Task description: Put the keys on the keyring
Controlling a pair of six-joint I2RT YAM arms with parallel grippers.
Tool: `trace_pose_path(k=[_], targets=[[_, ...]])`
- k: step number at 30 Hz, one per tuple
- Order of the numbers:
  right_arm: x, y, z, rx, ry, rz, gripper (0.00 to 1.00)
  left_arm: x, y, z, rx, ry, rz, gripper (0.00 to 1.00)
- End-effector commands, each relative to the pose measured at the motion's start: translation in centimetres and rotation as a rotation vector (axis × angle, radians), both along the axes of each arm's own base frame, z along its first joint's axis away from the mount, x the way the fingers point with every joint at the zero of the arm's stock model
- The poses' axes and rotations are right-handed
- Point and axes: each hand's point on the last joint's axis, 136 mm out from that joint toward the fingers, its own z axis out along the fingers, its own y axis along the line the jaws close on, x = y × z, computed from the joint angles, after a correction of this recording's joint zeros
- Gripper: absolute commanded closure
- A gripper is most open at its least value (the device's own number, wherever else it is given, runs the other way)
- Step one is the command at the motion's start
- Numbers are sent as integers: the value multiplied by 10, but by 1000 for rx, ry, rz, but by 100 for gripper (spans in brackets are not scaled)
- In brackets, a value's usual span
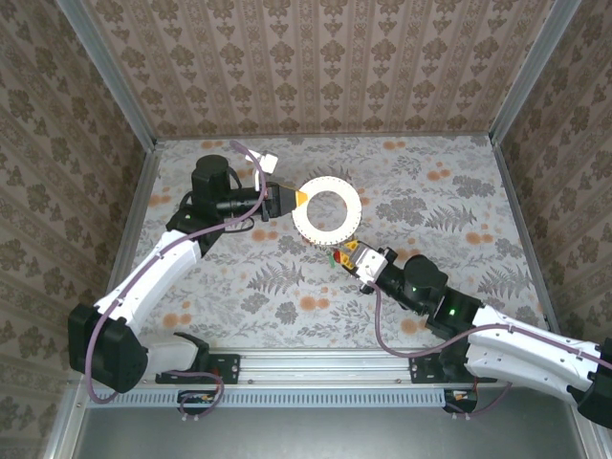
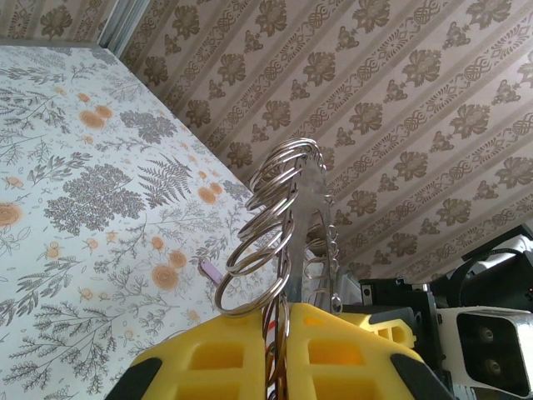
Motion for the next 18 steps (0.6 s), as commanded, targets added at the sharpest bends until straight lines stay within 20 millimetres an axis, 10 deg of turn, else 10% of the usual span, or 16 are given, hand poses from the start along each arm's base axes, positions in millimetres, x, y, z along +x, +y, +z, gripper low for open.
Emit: trace_pose_path(k=[1, 18], targets=[[2, -9, 7, 14, -41, -44, 77, -7, 5, 28, -37, -95, -8, 100], [-1, -6, 9, 21, -45, -21, 76, -3, 5, 24, -31, -83, 11, 100]])
